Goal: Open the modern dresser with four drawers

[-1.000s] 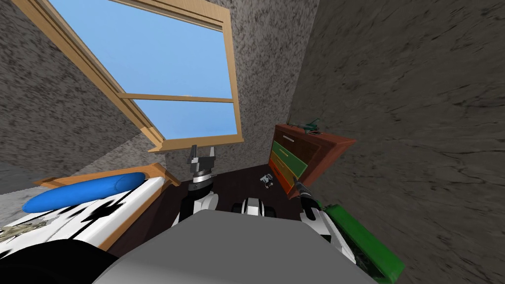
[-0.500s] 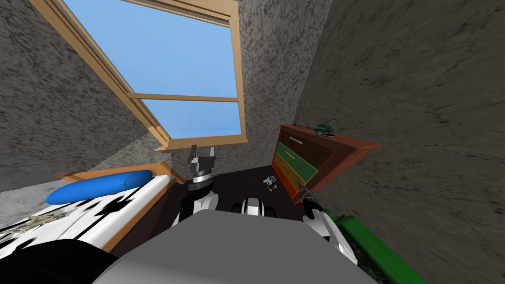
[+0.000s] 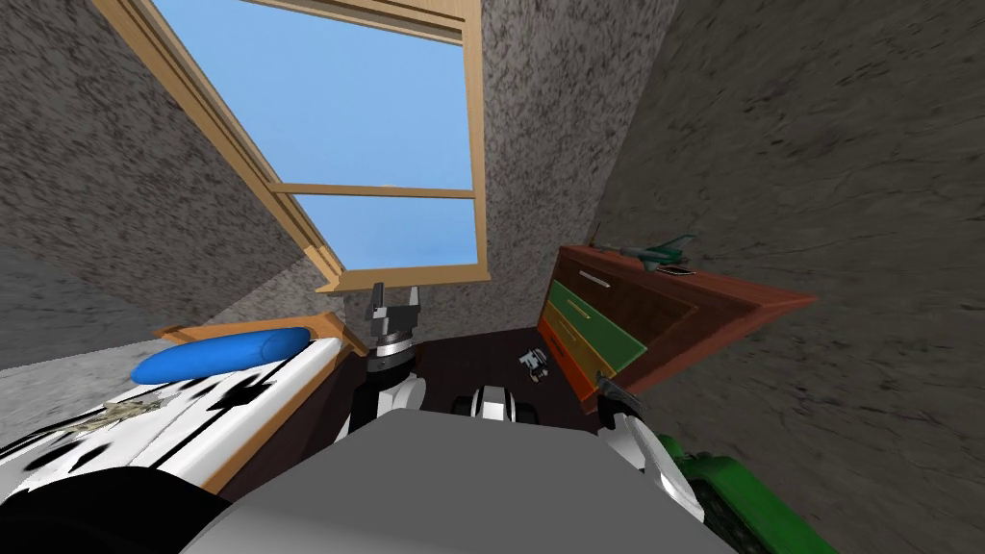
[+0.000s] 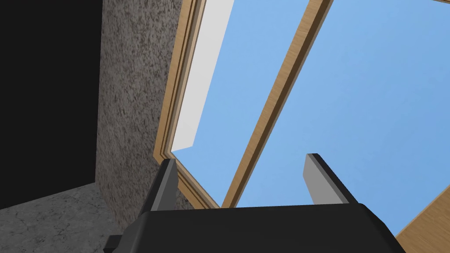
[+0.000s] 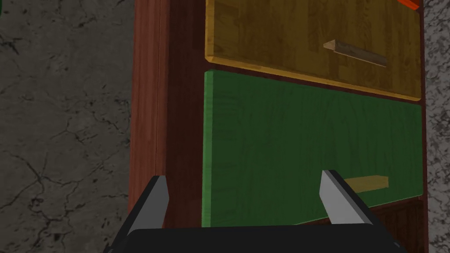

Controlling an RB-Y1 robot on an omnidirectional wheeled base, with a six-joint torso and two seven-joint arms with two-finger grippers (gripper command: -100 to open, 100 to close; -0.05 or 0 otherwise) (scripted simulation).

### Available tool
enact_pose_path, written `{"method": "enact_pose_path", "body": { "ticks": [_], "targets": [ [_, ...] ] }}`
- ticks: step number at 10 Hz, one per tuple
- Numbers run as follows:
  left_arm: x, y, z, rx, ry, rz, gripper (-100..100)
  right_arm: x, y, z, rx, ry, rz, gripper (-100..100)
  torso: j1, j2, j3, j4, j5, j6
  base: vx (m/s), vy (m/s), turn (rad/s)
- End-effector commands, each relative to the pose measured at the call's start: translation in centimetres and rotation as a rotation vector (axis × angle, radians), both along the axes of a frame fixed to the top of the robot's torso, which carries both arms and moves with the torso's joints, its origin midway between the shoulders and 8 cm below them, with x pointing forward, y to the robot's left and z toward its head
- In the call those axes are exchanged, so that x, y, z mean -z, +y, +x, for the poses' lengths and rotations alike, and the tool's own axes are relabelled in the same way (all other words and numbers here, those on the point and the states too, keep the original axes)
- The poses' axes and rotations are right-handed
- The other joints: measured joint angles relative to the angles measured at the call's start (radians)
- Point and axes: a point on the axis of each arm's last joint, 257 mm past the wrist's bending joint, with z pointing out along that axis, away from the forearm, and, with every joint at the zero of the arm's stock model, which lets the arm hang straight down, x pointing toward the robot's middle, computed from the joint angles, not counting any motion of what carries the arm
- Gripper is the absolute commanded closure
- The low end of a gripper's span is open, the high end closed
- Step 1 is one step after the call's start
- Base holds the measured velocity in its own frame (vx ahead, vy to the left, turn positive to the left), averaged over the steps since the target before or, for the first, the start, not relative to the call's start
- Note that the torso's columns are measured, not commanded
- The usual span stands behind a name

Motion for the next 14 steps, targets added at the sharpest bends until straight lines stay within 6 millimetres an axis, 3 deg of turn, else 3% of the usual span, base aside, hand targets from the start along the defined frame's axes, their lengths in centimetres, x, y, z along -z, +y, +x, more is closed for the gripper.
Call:
{"method": "enact_pose_path", "body": {
  "ticks": [1,5,6,8,11,14],
  "targets": [
    [0.0,0.0,0.0,0.000,0.000,0.000,0,0.6,-0.6,-1.0,0.019,0.045,-0.039,-100,0.000,0.001,0.001,0.000,0.000,0.000,0.027,0.014,-0.006],
    [0.0,0.0,0.0,0.000,0.000,0.000,0,1.8,-5.2,-5.3,0.103,0.241,-0.185,-100,0.002,-0.002,-0.001,-0.001,0.000,0.000,0.089,0.030,0.154],
    [0.0,0.0,0.0,0.000,0.000,0.000,0,1.7,-5.4,-5.6,0.112,0.249,-0.195,-100,0.002,-0.003,-0.002,-0.001,0.001,0.000,0.134,0.021,0.077],
    [0.0,0.0,0.0,0.000,0.000,0.000,0,1.4,-8.0,-7.8,0.161,0.359,-0.285,-100,0.000,0.001,0.000,0.000,0.000,0.000,0.147,0.020,0.184],
    [0.0,0.0,0.0,0.000,0.000,0.000,0,1.4,-9.3,-9.5,0.192,0.428,-0.327,-100,0.000,0.003,0.002,0.001,0.000,0.000,0.108,0.000,0.096],
    [0.0,0.0,0.0,0.000,0.000,0.000,0,0.4,-12.3,-12.4,0.255,0.578,-0.436,-100,0.000,-0.002,-0.001,0.000,0.000,0.000,0.146,-0.018,0.197]
  ]
}}
